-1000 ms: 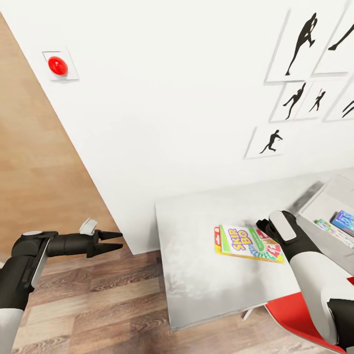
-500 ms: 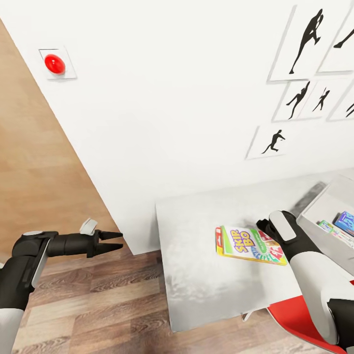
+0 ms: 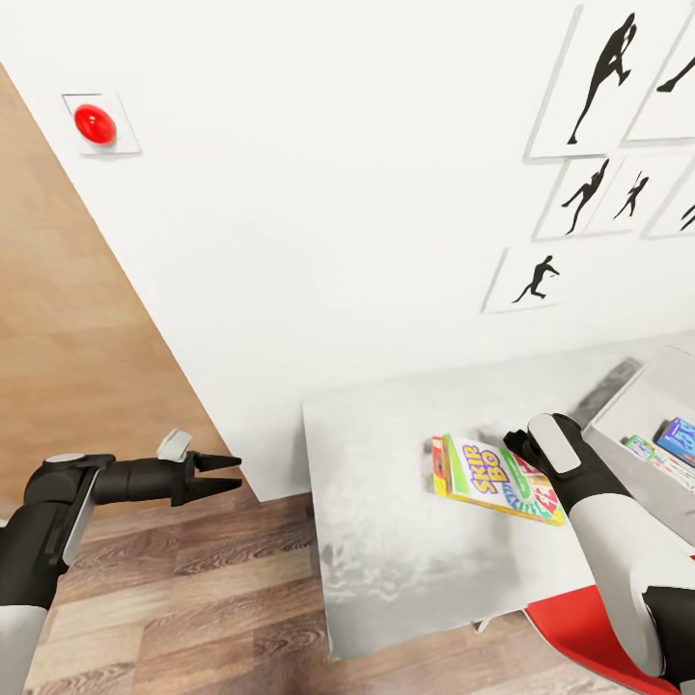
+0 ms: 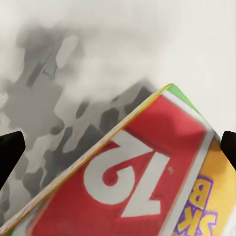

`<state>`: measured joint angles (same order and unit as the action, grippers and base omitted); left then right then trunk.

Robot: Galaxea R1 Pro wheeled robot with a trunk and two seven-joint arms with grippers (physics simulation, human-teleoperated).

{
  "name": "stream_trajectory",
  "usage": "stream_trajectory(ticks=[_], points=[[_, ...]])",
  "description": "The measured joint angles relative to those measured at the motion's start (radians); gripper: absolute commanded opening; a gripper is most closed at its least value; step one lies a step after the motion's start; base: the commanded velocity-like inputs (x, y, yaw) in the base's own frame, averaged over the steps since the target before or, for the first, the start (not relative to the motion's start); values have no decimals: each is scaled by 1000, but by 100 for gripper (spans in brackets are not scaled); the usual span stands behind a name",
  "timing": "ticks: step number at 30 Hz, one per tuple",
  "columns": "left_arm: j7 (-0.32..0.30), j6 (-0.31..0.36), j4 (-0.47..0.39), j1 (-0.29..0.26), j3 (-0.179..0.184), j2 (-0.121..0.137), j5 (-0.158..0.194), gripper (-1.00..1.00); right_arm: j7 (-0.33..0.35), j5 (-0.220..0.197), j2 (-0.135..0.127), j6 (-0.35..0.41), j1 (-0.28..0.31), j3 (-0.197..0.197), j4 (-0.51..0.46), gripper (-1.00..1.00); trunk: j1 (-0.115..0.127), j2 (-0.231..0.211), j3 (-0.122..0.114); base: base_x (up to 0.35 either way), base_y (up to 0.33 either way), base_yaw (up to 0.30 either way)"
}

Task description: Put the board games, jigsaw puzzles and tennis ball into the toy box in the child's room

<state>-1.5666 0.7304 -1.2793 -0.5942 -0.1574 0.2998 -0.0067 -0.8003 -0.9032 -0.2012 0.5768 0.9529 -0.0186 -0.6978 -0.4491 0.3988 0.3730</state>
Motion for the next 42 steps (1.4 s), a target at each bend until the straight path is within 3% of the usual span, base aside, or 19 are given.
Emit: stream_trajectory(ticks=[16,26,31,42], points=[[0,0,-1,0,1,-1,0,100,1,8,-1,2,0,0,-3,100,0,0,3,0,0,0],[0,0,-1,0,1,-1,0,100,2,1,0,-2,0,1,-4,100,0,0,3,-5,-19,0],[0,-1,-1,0,1,-1,1,100,4,-25,-1,-15,-1,-1,3,100,0,-1,4,-83,-75,0],[0,0,-1,0,1,-1,1,100,4,-25,-1,-15,-1,0,4,100,0,-1,4,-11,-22,0]])
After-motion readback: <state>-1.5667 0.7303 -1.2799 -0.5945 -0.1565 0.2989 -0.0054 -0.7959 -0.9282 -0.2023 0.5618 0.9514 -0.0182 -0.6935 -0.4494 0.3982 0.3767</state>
